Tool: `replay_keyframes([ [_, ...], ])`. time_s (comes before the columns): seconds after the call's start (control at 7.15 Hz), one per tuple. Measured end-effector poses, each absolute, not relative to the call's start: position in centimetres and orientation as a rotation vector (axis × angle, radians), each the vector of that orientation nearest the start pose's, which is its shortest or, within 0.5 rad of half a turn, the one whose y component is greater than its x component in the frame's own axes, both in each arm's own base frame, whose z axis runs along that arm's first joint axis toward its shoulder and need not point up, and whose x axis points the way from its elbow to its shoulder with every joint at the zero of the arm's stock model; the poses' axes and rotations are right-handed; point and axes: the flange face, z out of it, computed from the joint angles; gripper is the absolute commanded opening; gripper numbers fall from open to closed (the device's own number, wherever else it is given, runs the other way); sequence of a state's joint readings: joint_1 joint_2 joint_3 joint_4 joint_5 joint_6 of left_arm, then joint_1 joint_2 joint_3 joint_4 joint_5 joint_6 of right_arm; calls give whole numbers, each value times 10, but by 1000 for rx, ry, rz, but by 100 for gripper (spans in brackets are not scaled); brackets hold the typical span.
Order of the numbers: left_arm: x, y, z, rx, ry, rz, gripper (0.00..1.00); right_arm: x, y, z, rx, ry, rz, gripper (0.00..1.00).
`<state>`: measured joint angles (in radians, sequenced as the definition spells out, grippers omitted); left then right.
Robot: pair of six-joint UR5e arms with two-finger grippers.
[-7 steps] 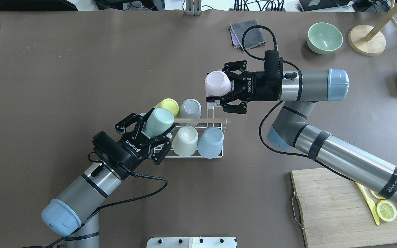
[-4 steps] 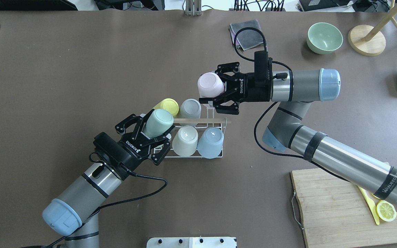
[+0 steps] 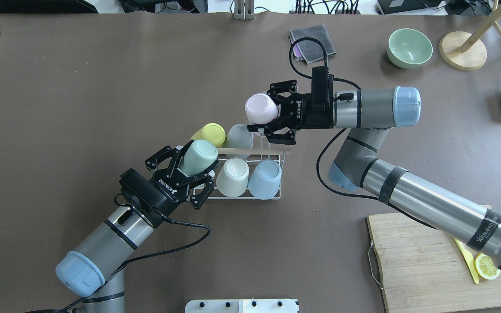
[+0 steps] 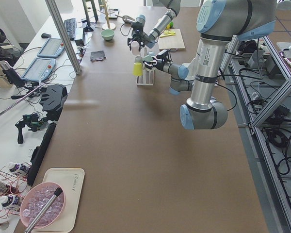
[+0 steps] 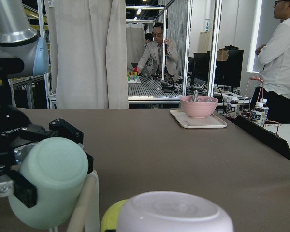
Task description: Place cup on cup holder
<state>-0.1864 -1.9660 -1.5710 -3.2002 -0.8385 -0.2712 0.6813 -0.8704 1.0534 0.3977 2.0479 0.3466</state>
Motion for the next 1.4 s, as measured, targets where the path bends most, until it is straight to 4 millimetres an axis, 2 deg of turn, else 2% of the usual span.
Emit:
replay_keyframes([
  [0.28,505,-299,292,1579,1055,8,98,-474,-494,287,1601,-1493,-827,0],
  [0.7,503,-299,295,1581,1076,-13,98,-475,-491,292,1596,-1497,-831,0],
  [0.84,501,-301,293,1584,1080,-19,98,-475,-490,294,1594,-1499,-834,26],
  [0.98,494,-304,285,1595,1090,-34,98,-475,-489,295,1591,-1500,-837,72],
  [1.12,480,-311,273,1615,1101,-58,98,-475,-489,296,1589,-1500,-838,98],
  [1.4,444,-341,247,1672,1124,-47,98,-474,-489,297,1579,-1504,-833,98],
])
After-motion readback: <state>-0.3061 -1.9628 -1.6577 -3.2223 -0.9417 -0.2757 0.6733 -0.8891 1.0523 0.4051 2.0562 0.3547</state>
